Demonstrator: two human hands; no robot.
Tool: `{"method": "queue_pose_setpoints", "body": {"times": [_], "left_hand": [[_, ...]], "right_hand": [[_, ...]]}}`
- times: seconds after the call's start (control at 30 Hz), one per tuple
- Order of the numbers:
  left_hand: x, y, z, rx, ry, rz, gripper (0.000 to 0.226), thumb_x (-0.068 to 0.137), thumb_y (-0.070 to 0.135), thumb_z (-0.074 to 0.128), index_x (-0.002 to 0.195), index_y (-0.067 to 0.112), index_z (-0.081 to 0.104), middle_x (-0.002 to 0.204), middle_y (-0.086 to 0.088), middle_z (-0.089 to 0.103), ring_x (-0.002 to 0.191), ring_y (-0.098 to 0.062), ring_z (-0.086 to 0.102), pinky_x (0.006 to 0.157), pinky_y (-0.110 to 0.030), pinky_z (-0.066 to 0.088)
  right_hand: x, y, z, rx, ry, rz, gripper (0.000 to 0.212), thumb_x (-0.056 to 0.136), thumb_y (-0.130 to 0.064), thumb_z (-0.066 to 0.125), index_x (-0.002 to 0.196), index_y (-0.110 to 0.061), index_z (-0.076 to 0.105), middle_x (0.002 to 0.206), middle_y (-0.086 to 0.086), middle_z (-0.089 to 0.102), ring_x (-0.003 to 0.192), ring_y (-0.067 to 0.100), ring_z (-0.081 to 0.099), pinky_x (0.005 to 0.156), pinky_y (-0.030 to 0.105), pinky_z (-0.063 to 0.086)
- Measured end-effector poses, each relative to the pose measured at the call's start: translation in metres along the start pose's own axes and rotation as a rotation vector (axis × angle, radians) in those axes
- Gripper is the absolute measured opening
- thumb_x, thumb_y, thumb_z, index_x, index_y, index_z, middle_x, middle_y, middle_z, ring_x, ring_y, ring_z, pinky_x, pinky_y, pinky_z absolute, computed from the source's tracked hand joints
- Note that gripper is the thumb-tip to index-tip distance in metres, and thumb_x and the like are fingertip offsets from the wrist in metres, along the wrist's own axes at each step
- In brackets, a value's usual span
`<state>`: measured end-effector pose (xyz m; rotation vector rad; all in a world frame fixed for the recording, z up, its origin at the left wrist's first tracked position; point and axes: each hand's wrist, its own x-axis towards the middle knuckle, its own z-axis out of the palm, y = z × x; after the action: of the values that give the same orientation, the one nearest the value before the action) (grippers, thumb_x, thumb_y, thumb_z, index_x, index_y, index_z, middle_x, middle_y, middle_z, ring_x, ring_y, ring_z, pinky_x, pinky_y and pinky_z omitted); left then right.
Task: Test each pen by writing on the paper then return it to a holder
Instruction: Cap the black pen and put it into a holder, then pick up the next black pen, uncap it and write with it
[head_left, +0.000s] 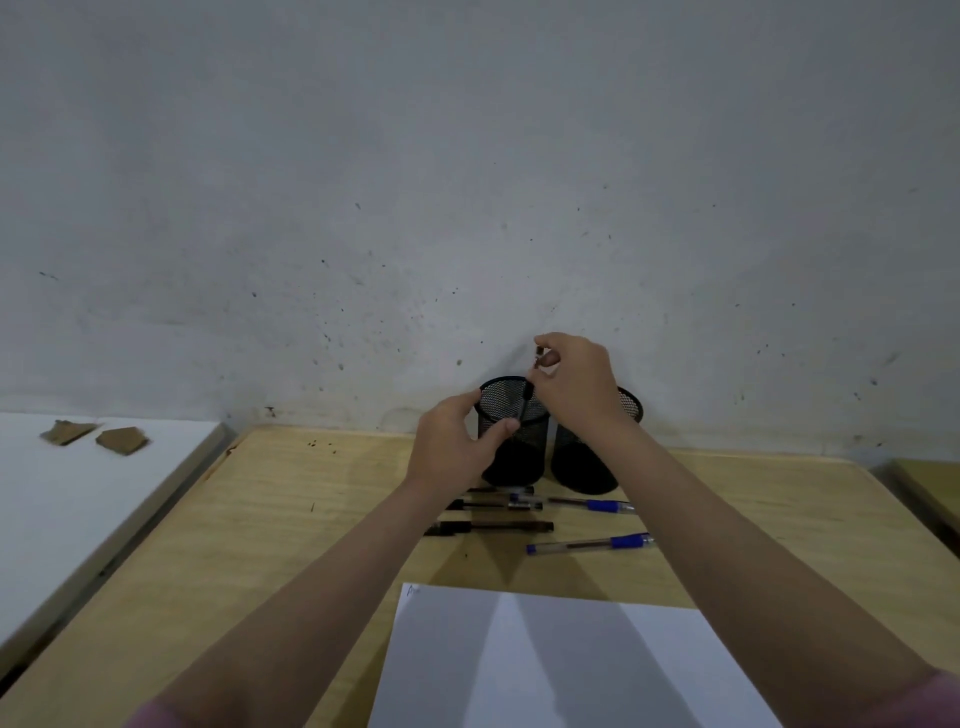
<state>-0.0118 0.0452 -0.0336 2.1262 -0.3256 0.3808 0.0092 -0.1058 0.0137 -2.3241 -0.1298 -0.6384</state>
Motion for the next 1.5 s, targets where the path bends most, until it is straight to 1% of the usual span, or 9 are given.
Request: {"method": "queue_pose_setpoints", "body": {"times": [0.13, 0.27, 0.37, 0.6, 0.83, 1.03, 1.2, 1.3, 1.5], "left_hand": [[-0.003, 0.008, -0.002, 0.022, 0.002, 0.005, 0.045, 0.082, 0.032, 0.068, 0.118, 0.007, 0.058, 0.115, -0.008, 0.065, 0.099, -0.007, 0.051, 0.075, -0.004, 0.030], [-0.008, 0.009, -0.010, 0.017, -0.071, -0.062, 0.074, 0.083, 0.046, 0.061, 0.139, 0.007, 0.034, 0.143, -0.010, 0.044, 0.130, -0.016, 0.041, 0.104, -0.024, 0.034], [-0.021, 0.006, -0.026, 0.062, -0.111, -0.081, 0.079, 0.082, 0.053, 0.057, 0.143, 0.011, 0.028, 0.149, -0.006, 0.035, 0.136, -0.019, 0.034, 0.110, -0.034, 0.031], [-0.087, -0.028, -0.078, 0.332, -0.299, -0.003, 0.092, 0.072, 0.074, 0.046, 0.143, 0.018, 0.028, 0.151, -0.003, 0.032, 0.139, -0.020, 0.027, 0.113, -0.039, 0.025], [-0.133, -0.066, -0.093, 0.613, -0.423, -0.080, 0.095, 0.069, 0.079, 0.031, 0.145, 0.023, 0.021, 0.157, 0.003, 0.011, 0.144, -0.016, 0.011, 0.115, -0.052, 0.005], [-0.140, -0.072, -0.089, 0.603, -0.345, -0.059, 0.099, 0.063, 0.082, 0.022, 0.144, 0.026, 0.022, 0.157, 0.008, 0.010, 0.144, -0.012, 0.010, 0.115, -0.048, 0.007], [-0.143, -0.069, -0.091, 0.517, -0.253, -0.016, 0.096, 0.068, 0.079, 0.030, 0.145, 0.023, 0.023, 0.153, 0.005, 0.025, 0.140, -0.015, 0.024, 0.114, -0.048, 0.021], [-0.148, -0.058, -0.091, 0.437, -0.012, 0.186, 0.078, 0.076, 0.065, 0.047, 0.136, 0.015, 0.043, 0.132, -0.002, 0.056, 0.118, -0.020, 0.053, 0.095, -0.037, 0.046], [-0.148, -0.023, -0.074, 0.196, 0.190, 0.264, 0.032, 0.081, 0.028, 0.067, 0.111, 0.016, 0.065, 0.104, 0.003, 0.068, 0.095, -0.012, 0.059, 0.079, -0.026, 0.050]], "right_hand": [[-0.005, -0.001, -0.005, -0.046, 0.002, -0.006, 0.052, 0.085, -0.005, 0.061, 0.135, -0.004, 0.046, 0.123, 0.018, 0.048, 0.103, 0.031, 0.057, 0.085, 0.027, 0.042], [-0.015, -0.004, -0.014, -0.105, 0.077, -0.088, 0.039, 0.083, -0.001, 0.061, 0.121, -0.001, 0.058, 0.114, 0.015, 0.049, 0.095, 0.027, 0.057, 0.077, 0.029, 0.046], [-0.029, -0.010, -0.016, -0.119, 0.073, -0.189, 0.024, 0.082, -0.002, 0.062, 0.106, -0.002, 0.066, 0.100, 0.015, 0.058, 0.088, 0.028, 0.058, 0.072, 0.033, 0.048], [-0.073, -0.027, 0.007, -0.129, -0.244, -0.318, 0.010, 0.079, -0.009, 0.064, 0.083, -0.010, 0.073, 0.084, 0.005, 0.070, 0.076, 0.018, 0.061, 0.072, 0.040, 0.054], [-0.108, -0.033, 0.045, -0.270, -0.480, -0.263, 0.018, 0.082, -0.019, 0.063, 0.098, -0.015, 0.071, 0.101, 0.003, 0.067, 0.100, 0.023, 0.057, 0.081, 0.041, 0.051], [-0.122, -0.028, 0.064, -0.370, -0.463, -0.269, 0.025, 0.091, -0.018, 0.053, 0.112, -0.010, 0.064, 0.113, 0.007, 0.057, 0.107, 0.026, 0.049, 0.081, 0.040, 0.046], [-0.131, -0.028, 0.066, -0.289, -0.198, -0.450, 0.017, 0.086, -0.016, 0.057, 0.092, -0.007, 0.070, 0.086, 0.008, 0.063, 0.086, 0.029, 0.053, 0.070, 0.042, 0.049], [-0.135, -0.031, 0.061, -0.241, -0.027, -0.608, 0.012, 0.081, -0.016, 0.060, 0.085, -0.009, 0.070, 0.076, 0.004, 0.061, 0.079, 0.019, 0.044, 0.061, 0.033, 0.042], [-0.146, -0.032, 0.043, -0.260, 0.011, -0.740, 0.009, 0.081, -0.007, 0.064, 0.086, -0.011, 0.069, 0.077, 0.004, 0.060, 0.075, 0.024, 0.051, 0.060, 0.035, 0.041]]}}
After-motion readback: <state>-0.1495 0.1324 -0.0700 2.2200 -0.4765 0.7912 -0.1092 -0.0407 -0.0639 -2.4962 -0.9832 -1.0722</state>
